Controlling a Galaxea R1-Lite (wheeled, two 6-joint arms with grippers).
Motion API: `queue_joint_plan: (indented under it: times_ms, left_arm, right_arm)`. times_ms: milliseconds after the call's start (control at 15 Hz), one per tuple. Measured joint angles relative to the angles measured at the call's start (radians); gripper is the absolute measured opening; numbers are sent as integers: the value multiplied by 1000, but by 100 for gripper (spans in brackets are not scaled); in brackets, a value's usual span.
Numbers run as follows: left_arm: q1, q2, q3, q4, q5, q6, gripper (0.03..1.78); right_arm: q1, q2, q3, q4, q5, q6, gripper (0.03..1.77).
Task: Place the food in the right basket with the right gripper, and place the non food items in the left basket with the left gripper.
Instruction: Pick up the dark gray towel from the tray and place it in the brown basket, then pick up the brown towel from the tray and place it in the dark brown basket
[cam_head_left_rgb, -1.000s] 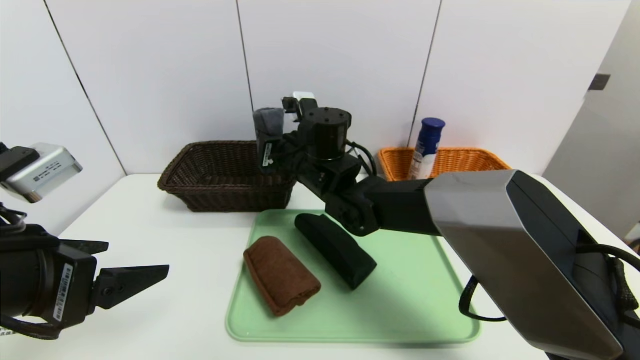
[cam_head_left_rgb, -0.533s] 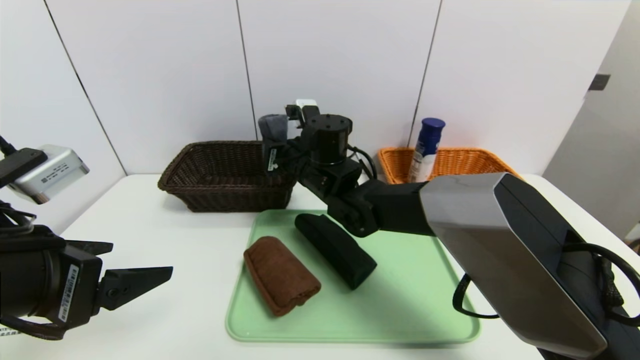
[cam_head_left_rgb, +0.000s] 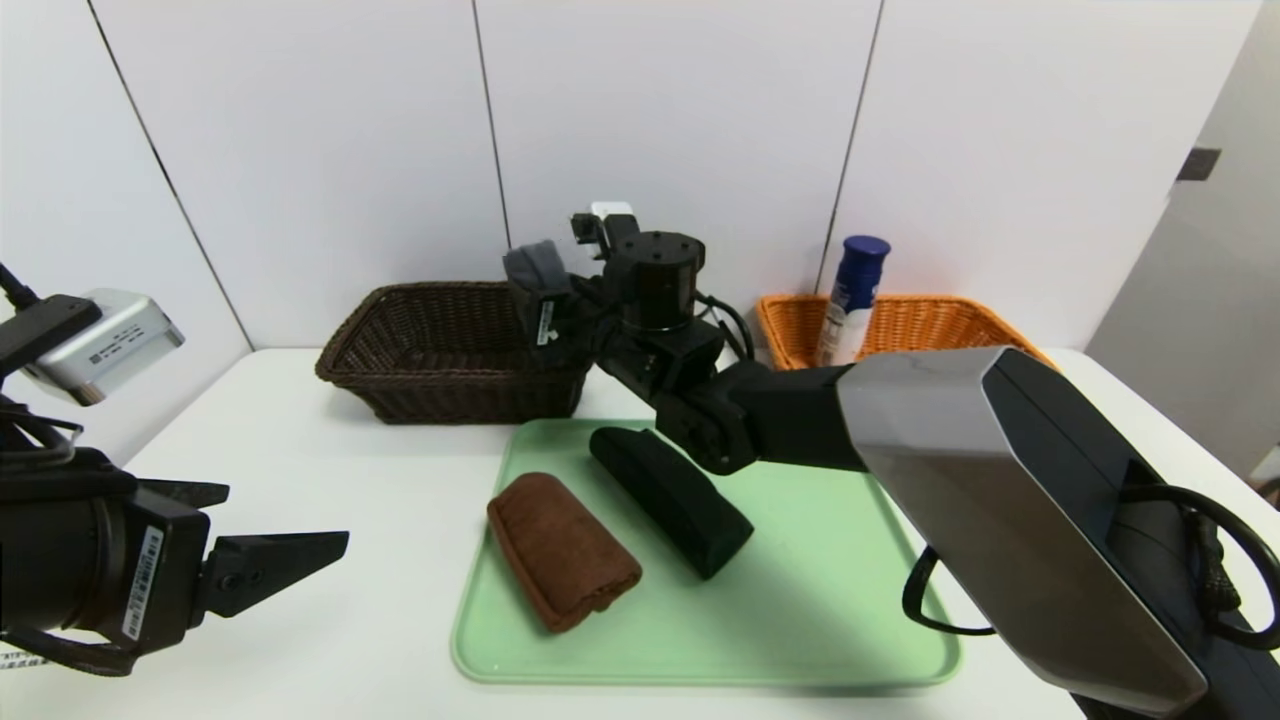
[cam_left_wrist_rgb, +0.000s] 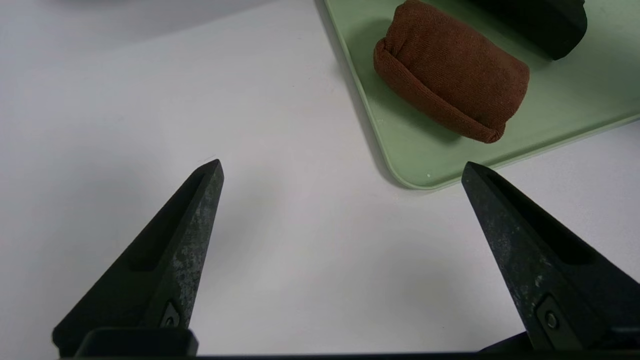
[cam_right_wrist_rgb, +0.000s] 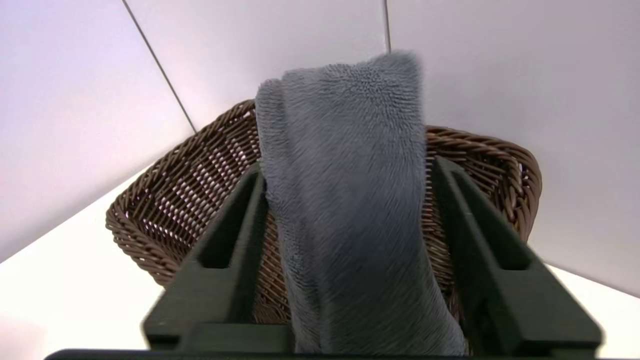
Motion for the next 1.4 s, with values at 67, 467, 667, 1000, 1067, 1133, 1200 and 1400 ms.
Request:
queue_joint_plan:
  times_ms: [67, 467, 667, 1000, 1067, 1133, 1200, 1400]
  left_arm:
    - [0, 0, 2, 0, 0, -1, 169]
    - [-1, -5, 7, 0, 0, 0, 169]
    - [-2, -14, 27, -25, 7, 7, 169]
    - [-21, -21, 51, -163, -2, 24, 169]
    - [-28, -10, 34, -163, -2, 3, 169]
    - [-40, 6, 5, -158, 0, -32, 169]
    - [-54, 26, -35, -143, 3, -74, 169]
    - [-77, 91, -174, -16, 13, -120, 169]
  right_arm:
    - [-1, -2, 0, -18, 7, 4, 119]
    - [-4, -36, 3, -45, -7, 0, 147]
    - [-7, -73, 4, 64, -137, -59, 155]
    - [-26, -178, 4, 98, -167, -149, 162]
    - [-26, -209, 3, 122, -162, -149, 164]
    - [-28, -241, 3, 150, -161, -150, 164]
    - [-31, -278, 5, 190, -162, -151, 165]
    - [-57, -403, 18, 425, -161, -154, 167]
